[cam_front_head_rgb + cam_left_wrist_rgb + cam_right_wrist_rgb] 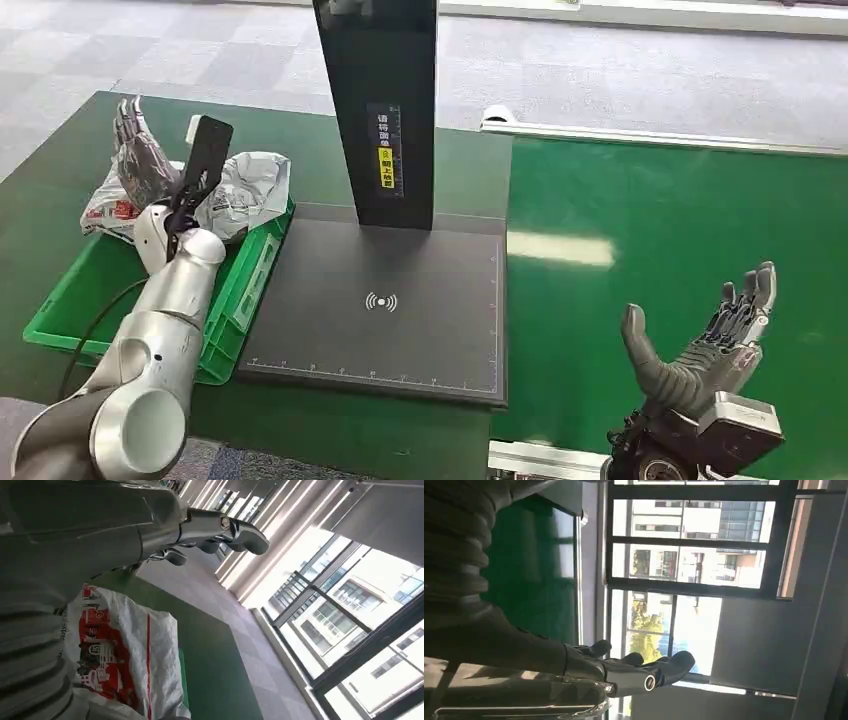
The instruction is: Moved the parcel from conveyor to table for the left to box.
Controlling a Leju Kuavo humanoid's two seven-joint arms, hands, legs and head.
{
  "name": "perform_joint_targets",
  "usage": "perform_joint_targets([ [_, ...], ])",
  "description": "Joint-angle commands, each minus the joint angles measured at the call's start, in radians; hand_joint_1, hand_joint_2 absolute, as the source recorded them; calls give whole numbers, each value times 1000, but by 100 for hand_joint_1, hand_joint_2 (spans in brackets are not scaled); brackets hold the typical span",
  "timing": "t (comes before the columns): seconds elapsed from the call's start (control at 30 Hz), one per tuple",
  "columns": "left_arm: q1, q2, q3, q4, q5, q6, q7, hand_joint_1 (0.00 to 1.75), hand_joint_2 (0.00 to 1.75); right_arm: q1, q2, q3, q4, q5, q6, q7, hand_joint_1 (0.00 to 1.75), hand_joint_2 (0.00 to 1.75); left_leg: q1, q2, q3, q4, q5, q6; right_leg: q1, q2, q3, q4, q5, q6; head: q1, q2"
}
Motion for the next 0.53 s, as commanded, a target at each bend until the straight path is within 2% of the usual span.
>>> perform_joint_targets([
  [0.03, -13, 4, 0, 31, 13, 10, -4, 0, 175, -15, -7, -5, 33, -1, -1, 5, 0, 175, 0, 0, 1, -1, 0, 0, 0, 0, 1, -1, 0, 0, 0, 0],
  [0.13, 11, -25, -6, -19, 253, 0, -200, 0, 175, -9, -5, -11, 29, 2, 1, 7, 0, 175, 0, -1, 1, -1, 0, 1, 0, -1, 1, -1, 0, 0, 0, 0],
  [0.17, 75, -66, -18, -163, 489, -111, -330, 0, 175, -4, -1, -21, 28, 3, 1, 7, 0, 175, 0, -1, 0, 0, 0, 0, 0, -1, 1, -1, 0, 0, 0, 0],
  [0.23, 205, -95, -133, -396, 695, -225, -341, 0, 175, 6, 0, -33, 25, 2, 9, 6, 0, 175, 0, -2, 1, -1, 0, 1, 0, -2, 1, -1, 0, 0, 0, 0],
  [0.3, 390, -110, -296, -686, 966, -402, -319, 0, 175, 4, -7, -42, 37, -5, 38, 15, 0, 175, 0, -1, 3, -3, 0, 1, 0, -1, 3, -3, 0, 0, 0, 0],
  [0.33, 459, -98, -370, -774, 1013, -427, -323, 0, 175, -5, -9, -46, 49, -15, 56, 22, 0, 175, -1, -2, 5, -5, 0, 2, -1, -1, 6, -6, 0, 1, 0, 0],
  [0.37, 549, -87, -443, -875, 1143, -528, -335, 0, 175, -20, -13, -40, 73, -26, 89, 41, 0, 175, -1, 0, 3, -3, 0, 1, -1, 0, 2, -3, 0, 0, 0, 0],
  [0.47, 708, -73, -557, -971, 1226, -597, -343, 0, 175, -43, -7, -16, 130, -26, 130, 90, 0, 175, -1, 3, 5, -4, -2, 2, -1, 3, 4, -5, 0, 1, 0, 0],
  [0.53, 773, -71, -587, -911, 1195, -570, -358, 0, 175, -40, 8, 3, 182, 13, 126, 140, 0, 175, -2, 5, 6, -6, -2, 1, -1, 5, 6, -6, 0, 1, 0, 0],
])
